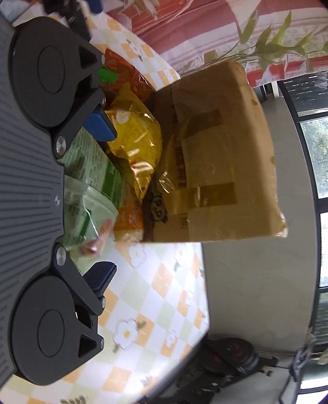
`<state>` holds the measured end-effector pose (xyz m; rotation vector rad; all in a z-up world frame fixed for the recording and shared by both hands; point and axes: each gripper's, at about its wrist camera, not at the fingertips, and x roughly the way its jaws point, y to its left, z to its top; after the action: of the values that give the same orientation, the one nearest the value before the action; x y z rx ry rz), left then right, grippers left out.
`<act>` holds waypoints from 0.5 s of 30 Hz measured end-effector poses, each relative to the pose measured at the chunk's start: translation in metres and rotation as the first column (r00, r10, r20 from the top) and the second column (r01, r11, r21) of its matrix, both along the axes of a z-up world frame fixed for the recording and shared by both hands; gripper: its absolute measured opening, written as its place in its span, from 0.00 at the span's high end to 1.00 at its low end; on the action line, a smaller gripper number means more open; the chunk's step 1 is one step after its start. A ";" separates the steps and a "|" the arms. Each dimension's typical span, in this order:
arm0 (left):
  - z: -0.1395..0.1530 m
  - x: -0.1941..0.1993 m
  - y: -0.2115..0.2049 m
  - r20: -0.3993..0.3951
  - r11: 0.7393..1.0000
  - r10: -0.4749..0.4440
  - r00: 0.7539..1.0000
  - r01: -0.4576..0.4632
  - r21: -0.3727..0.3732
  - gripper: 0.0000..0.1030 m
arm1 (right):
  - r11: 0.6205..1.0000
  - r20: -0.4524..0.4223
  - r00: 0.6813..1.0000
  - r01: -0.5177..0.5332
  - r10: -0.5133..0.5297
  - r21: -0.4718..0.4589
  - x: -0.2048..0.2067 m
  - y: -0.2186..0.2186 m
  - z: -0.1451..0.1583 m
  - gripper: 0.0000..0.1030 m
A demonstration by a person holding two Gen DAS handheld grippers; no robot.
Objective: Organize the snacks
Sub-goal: 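Grasp green corn-snack bag with left tool while right tool grasps pale green bag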
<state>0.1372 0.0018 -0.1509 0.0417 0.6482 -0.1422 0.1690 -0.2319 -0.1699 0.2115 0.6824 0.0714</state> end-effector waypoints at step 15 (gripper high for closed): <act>-0.026 0.014 -0.024 -0.106 0.999 -0.026 0.994 0.029 0.032 0.08 | 1.000 0.012 1.000 -0.014 0.013 0.028 -0.008 0.001 -0.003 0.00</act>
<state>0.1508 -0.0217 -0.1765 0.0756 0.7559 -0.1608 0.1612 -0.2310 -0.1730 0.2328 0.6711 0.0950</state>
